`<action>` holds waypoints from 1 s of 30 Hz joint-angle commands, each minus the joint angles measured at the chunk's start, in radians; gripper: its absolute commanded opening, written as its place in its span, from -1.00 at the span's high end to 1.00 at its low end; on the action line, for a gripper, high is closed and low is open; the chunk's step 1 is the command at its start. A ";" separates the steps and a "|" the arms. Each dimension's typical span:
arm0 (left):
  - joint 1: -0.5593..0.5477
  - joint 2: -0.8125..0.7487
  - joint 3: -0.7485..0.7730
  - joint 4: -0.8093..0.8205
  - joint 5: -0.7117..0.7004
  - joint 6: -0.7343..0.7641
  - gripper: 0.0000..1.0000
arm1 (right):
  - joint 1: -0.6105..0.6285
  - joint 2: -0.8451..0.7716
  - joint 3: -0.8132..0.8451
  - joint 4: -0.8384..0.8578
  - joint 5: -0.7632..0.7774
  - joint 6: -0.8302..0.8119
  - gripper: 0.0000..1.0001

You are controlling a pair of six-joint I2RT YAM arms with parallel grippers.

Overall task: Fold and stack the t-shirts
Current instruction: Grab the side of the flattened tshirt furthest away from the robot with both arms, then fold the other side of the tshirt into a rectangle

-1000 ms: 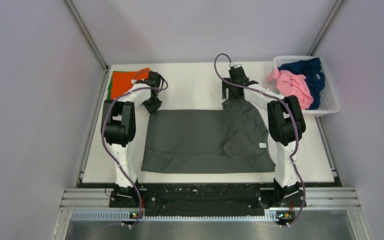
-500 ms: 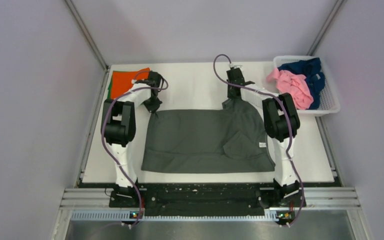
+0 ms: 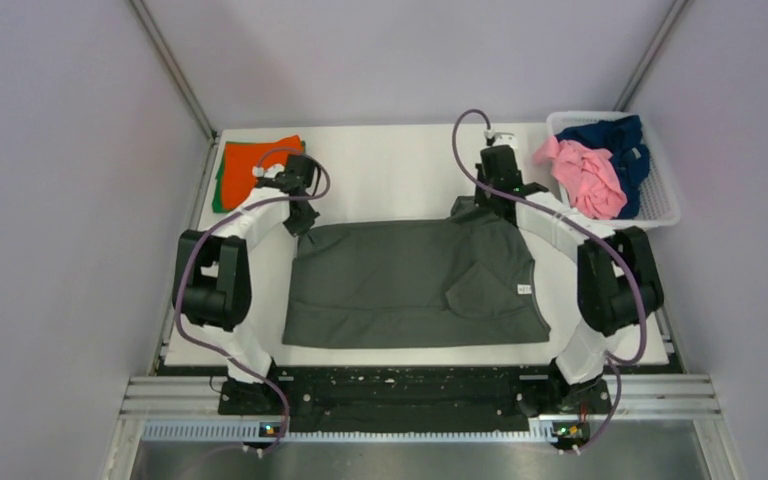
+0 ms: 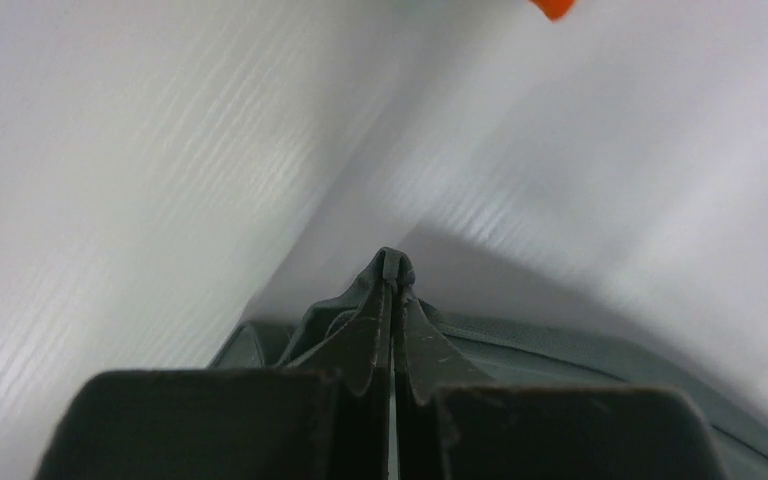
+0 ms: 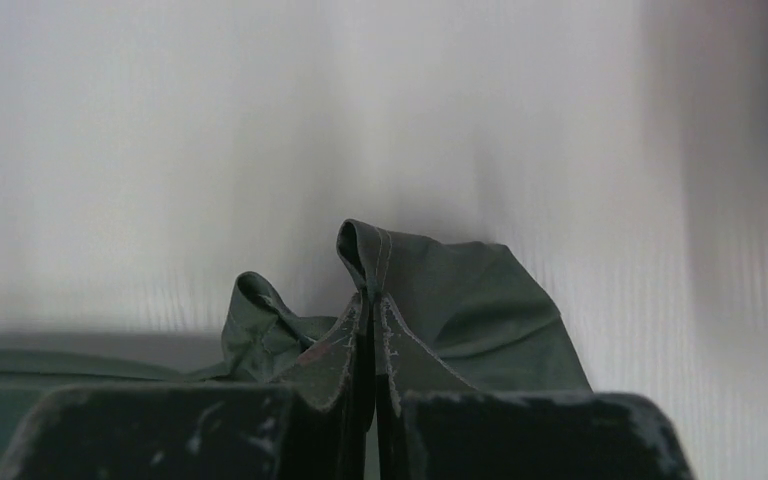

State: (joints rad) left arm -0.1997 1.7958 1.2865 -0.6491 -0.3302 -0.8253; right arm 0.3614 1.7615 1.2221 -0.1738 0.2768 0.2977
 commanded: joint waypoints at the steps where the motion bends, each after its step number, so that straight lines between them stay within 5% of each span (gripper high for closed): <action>1: -0.037 -0.136 -0.073 0.080 -0.032 -0.012 1.00 | 0.023 -0.157 -0.121 0.044 -0.015 0.037 1.00; 14: -0.118 -0.451 -0.362 0.108 -0.075 -0.079 1.00 | 0.130 -0.652 -0.471 -0.100 0.021 0.171 1.00; 30: -0.130 -0.602 -0.577 0.131 -0.082 -0.099 1.00 | 0.151 -0.967 -0.717 -0.298 -0.139 0.285 0.95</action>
State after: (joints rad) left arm -0.3248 1.2270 0.7414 -0.5606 -0.4049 -0.9154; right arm 0.5018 0.8448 0.5266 -0.4137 0.1783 0.5278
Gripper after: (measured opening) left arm 0.012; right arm 0.007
